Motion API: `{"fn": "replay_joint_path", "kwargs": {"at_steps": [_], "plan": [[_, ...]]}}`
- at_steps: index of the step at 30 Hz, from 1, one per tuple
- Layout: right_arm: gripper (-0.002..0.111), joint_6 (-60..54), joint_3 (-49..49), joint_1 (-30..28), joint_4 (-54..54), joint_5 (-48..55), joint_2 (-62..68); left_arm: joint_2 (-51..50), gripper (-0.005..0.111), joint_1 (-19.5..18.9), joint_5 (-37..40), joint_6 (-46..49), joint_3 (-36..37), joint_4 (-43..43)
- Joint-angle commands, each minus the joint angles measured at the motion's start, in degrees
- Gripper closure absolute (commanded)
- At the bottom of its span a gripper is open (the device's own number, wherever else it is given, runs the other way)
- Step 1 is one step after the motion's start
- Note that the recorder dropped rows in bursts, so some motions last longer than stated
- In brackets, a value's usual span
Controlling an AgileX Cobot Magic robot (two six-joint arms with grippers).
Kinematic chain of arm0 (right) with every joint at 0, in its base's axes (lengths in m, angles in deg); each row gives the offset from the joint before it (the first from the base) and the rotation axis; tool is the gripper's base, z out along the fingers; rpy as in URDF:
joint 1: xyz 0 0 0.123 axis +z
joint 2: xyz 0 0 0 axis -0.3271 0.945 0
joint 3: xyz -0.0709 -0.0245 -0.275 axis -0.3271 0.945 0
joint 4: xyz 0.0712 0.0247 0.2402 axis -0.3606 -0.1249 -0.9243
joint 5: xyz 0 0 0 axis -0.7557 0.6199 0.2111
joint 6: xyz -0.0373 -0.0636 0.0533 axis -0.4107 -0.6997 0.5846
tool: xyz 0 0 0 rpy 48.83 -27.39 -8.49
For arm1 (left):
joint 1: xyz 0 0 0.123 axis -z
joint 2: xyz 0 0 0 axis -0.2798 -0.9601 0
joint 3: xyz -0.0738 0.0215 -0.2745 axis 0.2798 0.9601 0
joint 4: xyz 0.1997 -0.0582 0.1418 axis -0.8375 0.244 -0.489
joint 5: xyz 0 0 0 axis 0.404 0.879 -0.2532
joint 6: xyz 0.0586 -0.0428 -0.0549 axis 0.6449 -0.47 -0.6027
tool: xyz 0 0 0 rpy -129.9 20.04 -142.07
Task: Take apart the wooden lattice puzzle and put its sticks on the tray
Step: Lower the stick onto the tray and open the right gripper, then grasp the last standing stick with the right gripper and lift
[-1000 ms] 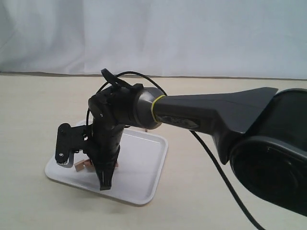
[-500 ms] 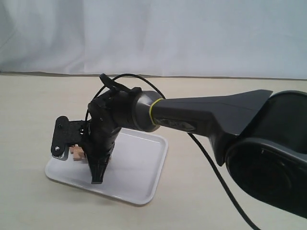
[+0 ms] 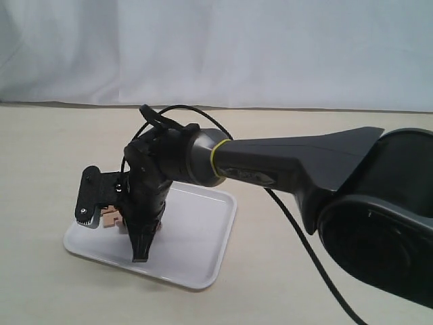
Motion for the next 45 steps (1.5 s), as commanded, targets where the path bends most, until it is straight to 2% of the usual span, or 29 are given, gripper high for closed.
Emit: {"fn": "replay_joint_path", "kwargs": {"at_steps": [1,2,4,7,12,19,35,37,42,43,45], "plan": [[0.069,1.04,0.09,0.11,0.43,0.18,-0.96,0.13,0.107,0.37,-0.48,-0.20,0.13,-0.03],[0.059,1.95,0.06,0.11,0.43,0.28,-2.04,0.13,0.107,0.37,-0.48,-0.20,0.13,-0.03],[0.053,3.29,0.06,-0.01,0.43,0.41,-4.81,0.13,0.107,0.37,-0.48,-0.20,0.13,-0.03],[0.053,7.11,-0.04,-2.05,0.44,-0.33,-8.52,0.13,0.107,0.37,-0.48,-0.20,0.13,-0.03],[0.054,29.20,-0.04,-11.25,0.67,-5.79,-9.67,0.13,0.107,0.37,-0.48,-0.20,0.13,-0.03],[0.053,41.65,-0.04,-17.57,0.67,-5.56,-4.65,0.13,0.107,0.37,-0.48,-0.20,0.13,-0.03],[0.054,49.16,-0.04,-18.17,2.12,-10.47,1.37,0.13,0.107,0.37,-0.32,-0.20,0.13,-0.03],[0.059,49.94,-0.04,-18.17,2.12,-10.68,1.71,0.13,0.107,0.37,-0.32,-0.20,0.13,-0.03],[0.099,50.25,-0.04,-18.17,2.39,-10.94,1.99,0.13,0.107,0.37,-0.32,-0.20,0.13,-0.03],[0.104,50.25,-0.04,-18.17,2.73,-10.94,1.99,0.13,0.107,0.37,-0.32,-0.20,0.13,-0.03],[0.104,50.35,-0.04,-18.17,3.62,-11.37,1.47,0.13,0.107,0.37,-0.32,-0.20,0.13,-0.03]]}}
